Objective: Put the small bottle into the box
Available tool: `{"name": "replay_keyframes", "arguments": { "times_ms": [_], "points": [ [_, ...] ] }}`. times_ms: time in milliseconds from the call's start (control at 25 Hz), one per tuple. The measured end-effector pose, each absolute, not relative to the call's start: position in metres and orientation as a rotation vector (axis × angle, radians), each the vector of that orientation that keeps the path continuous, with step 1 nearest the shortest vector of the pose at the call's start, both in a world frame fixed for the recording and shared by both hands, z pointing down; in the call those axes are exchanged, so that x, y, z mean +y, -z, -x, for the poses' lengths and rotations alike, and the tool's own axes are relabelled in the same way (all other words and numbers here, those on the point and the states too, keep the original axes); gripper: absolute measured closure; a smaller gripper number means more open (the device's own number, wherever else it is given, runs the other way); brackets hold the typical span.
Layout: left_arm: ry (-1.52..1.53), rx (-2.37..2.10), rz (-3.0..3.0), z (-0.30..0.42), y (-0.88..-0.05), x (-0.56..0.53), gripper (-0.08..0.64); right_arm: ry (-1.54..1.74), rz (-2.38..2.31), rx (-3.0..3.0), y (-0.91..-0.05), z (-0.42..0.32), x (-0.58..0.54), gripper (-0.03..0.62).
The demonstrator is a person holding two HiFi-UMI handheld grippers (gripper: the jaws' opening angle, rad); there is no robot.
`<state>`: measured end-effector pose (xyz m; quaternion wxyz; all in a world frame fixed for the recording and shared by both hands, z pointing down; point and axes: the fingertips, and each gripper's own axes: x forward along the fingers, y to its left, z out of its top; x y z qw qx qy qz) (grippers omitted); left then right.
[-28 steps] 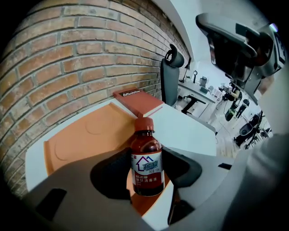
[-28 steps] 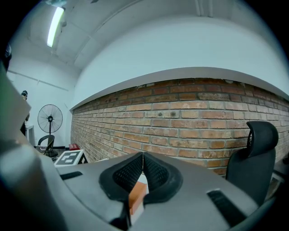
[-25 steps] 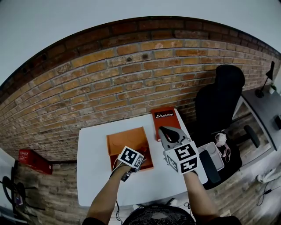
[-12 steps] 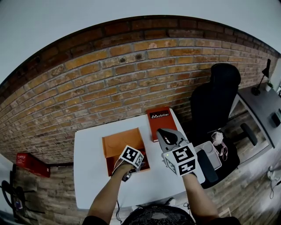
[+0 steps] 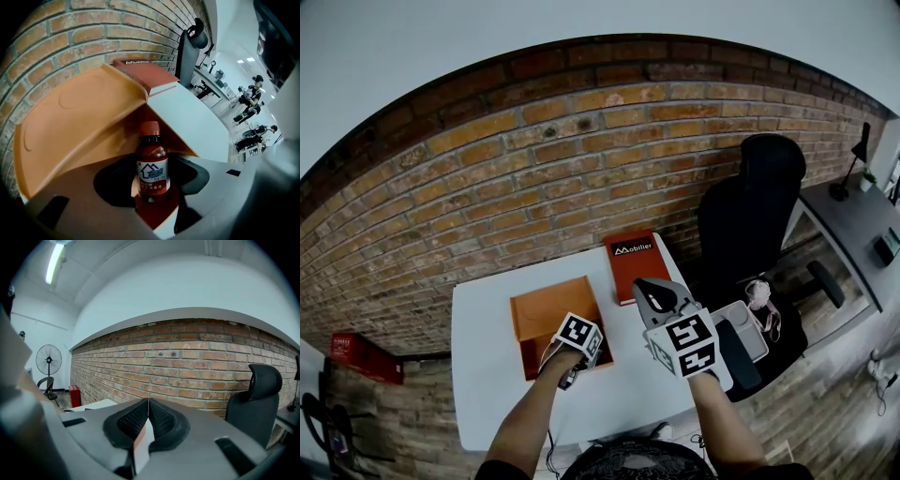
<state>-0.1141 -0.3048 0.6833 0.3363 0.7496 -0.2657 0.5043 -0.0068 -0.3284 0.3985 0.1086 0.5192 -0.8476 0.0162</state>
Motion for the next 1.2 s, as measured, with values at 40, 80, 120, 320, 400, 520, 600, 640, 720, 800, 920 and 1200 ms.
{"name": "replay_keyframes", "arguments": {
  "times_ms": [40,80,120,320,400,520,600,640,720,800,920,1200],
  "points": [
    [-1.314,-0.691,-1.952,0.114,-0.684,-0.305,0.328,-0.048,-1.528,-2.491,-0.399,0.006,-0.328,0.571],
    [-1.310,-0.689,-1.950,0.114,-0.685,-0.305,0.328,-0.048,-1.528,-2.490,-0.399,0.005,-0.328,0.571],
    [-1.306,-0.685,-1.948,0.113,-0.685,-0.305,0.328,-0.049,-1.528,-2.490,-0.399,0.005,-0.328,0.571],
    [-1.320,-0.656,-1.920,0.113,-0.691,-0.299,0.325,-0.052,-1.516,-2.491,-0.403,0.005,-0.327,0.571],
    [-1.320,-0.657,-1.918,0.113,-0.692,-0.299,0.324,-0.051,-1.513,-2.491,-0.402,0.006,-0.327,0.571],
    [-1.313,-0.661,-1.924,0.113,-0.691,-0.300,0.324,-0.051,-1.516,-2.489,-0.402,0.005,-0.327,0.571],
    [-1.314,-0.665,-1.929,0.113,-0.692,-0.300,0.321,-0.052,-1.515,-2.489,-0.402,0.005,-0.326,0.571],
    [-1.315,-0.665,-1.930,0.113,-0.692,-0.299,0.321,-0.052,-1.513,-2.489,-0.403,0.005,-0.326,0.571],
    [-1.316,-0.664,-1.931,0.113,-0.691,-0.299,0.318,-0.053,-1.509,-2.490,-0.404,0.006,-0.325,0.571],
    [-1.316,-0.670,-1.938,0.113,-0.691,-0.298,0.316,-0.054,-1.506,-2.491,-0.404,0.006,-0.324,0.571],
    [-1.298,-0.694,-1.956,0.113,-0.688,-0.301,0.310,-0.055,-1.508,-2.495,-0.404,0.006,-0.324,0.571],
    [-1.221,-0.749,-2.010,0.113,-0.670,-0.309,0.310,-0.066,-1.491,-2.511,-0.406,0.012,-0.323,0.571]
  ]
}}
